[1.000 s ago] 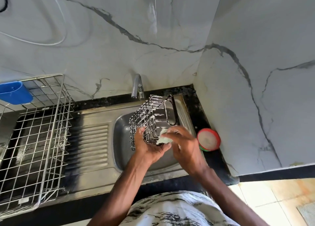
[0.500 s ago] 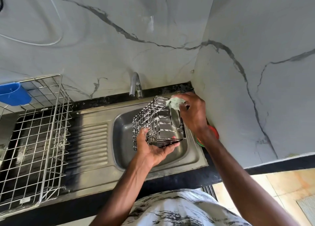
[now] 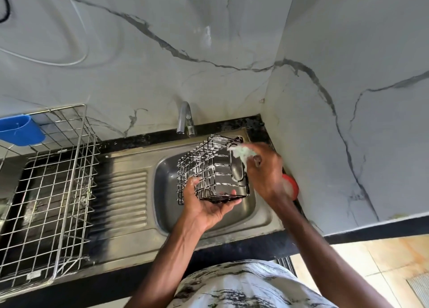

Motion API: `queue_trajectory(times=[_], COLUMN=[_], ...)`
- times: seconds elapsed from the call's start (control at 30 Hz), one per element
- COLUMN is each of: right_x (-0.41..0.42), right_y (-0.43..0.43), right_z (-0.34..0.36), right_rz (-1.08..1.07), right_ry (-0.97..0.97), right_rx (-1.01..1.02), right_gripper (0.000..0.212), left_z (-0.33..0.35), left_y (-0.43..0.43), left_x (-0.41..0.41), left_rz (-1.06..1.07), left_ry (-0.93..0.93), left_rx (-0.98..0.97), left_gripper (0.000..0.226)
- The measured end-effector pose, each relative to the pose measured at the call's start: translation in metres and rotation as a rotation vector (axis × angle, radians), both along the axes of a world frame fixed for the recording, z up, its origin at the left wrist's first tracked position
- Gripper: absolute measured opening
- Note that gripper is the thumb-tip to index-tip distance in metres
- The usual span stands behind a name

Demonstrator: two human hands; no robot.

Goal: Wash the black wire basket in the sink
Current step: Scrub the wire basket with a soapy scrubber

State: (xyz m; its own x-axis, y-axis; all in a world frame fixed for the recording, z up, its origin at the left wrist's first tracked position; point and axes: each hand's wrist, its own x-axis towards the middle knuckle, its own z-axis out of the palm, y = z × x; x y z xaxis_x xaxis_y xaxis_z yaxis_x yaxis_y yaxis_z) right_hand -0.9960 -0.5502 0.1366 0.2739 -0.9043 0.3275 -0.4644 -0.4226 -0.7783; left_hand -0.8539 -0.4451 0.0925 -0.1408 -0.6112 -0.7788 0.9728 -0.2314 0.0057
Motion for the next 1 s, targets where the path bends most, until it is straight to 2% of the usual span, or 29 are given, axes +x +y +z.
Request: queue_trajectory(times=[0.13, 0.23, 0.37, 0.67, 0.77, 0.87, 1.0], right_x=[0.016, 0.017, 0.005, -0.015, -0.010, 0.003, 0.011], right_y=[-0.042, -0.049, -0.010, 0.054, 0.058, 0.059, 0.053], right_z=[0.005, 0.004, -0.004, -0.020, -0.015, -0.008, -0.007], right_rz=[-0.067, -0.109, -0.083, 0.023, 0.013, 0.074, 0.085], right_ry=[-0.066, -0.073, -0.035, 0.020, -0.017, -0.047, -0.053], right_rx=[0.049, 0.088, 0.013, 0.045, 0.008, -0.115, -0.178], right_gripper=[0.045, 0.044, 0.045, 0.047, 0.044, 0.043, 0.046], left_z=[-0.002, -0.002, 0.003, 0.014, 0.020, 0.027, 0.027], left_y=[0.002, 0.002, 0.001, -0.011, -0.016, -0.020, -0.022], left_x=[-0.004, -0.002, 0.004, 0.008, 0.002, -0.005, -0.008], left_rz=[-0.043, -0.029, 0.006, 0.025, 0.029, 0.049, 0.048], left_ry=[0.021, 0.043, 0.005, -0.090, -0.077, -0.045, -0.038], left_rx=[-0.020, -0.022, -0.008, 0.048, 0.042, 0.035, 0.014], left_gripper=[0.072, 0.071, 0.091, 0.073, 0.068, 0.063, 0.069])
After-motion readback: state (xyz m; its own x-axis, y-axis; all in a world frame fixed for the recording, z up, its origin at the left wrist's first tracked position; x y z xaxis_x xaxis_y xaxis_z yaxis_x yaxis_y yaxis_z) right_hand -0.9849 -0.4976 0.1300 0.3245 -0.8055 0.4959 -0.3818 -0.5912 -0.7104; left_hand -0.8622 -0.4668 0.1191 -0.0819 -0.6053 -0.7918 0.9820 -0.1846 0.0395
